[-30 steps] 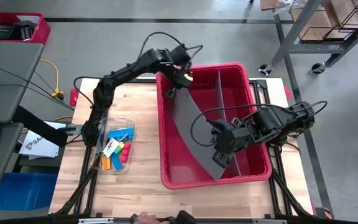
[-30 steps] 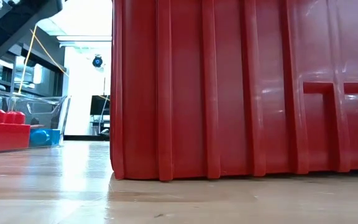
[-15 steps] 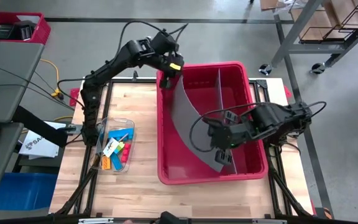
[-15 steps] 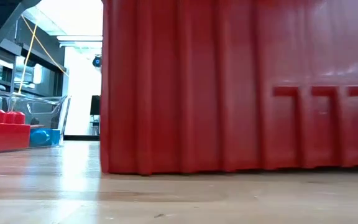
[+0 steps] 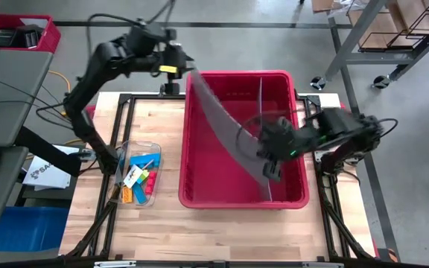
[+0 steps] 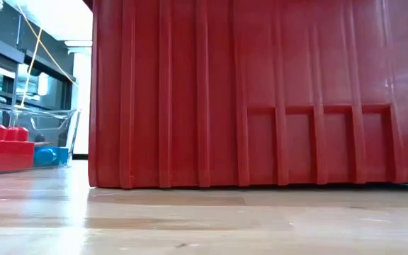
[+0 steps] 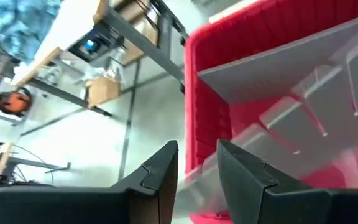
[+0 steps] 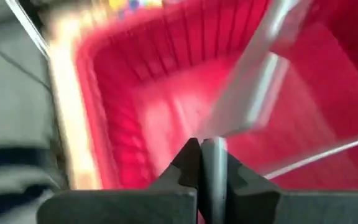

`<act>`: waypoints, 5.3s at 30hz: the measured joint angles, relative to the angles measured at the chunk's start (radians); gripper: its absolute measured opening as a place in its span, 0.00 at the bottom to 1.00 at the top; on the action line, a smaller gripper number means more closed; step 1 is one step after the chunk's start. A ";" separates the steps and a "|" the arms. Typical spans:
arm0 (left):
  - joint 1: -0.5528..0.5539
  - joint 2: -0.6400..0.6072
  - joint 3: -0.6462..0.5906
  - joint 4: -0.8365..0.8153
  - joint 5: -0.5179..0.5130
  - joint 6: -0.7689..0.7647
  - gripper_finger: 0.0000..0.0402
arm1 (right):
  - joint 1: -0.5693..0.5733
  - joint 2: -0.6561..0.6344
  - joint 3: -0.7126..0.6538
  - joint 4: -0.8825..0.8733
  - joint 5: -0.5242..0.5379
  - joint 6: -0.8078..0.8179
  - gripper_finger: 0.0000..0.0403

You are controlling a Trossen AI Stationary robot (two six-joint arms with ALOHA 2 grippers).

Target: Sort Items/Unsort Items

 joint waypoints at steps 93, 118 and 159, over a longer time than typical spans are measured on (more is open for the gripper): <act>-0.201 -0.067 -0.004 0.099 0.192 -0.921 0.27 | 0.199 -0.136 -0.424 1.560 0.174 -0.088 0.00; -0.298 -0.069 -0.004 0.323 0.195 -1.171 0.27 | 0.383 -0.245 -0.421 0.353 0.815 0.873 0.00; -0.337 -0.082 -0.361 -0.082 -0.131 -0.679 0.27 | 0.217 0.061 -0.173 -0.003 0.563 0.789 0.00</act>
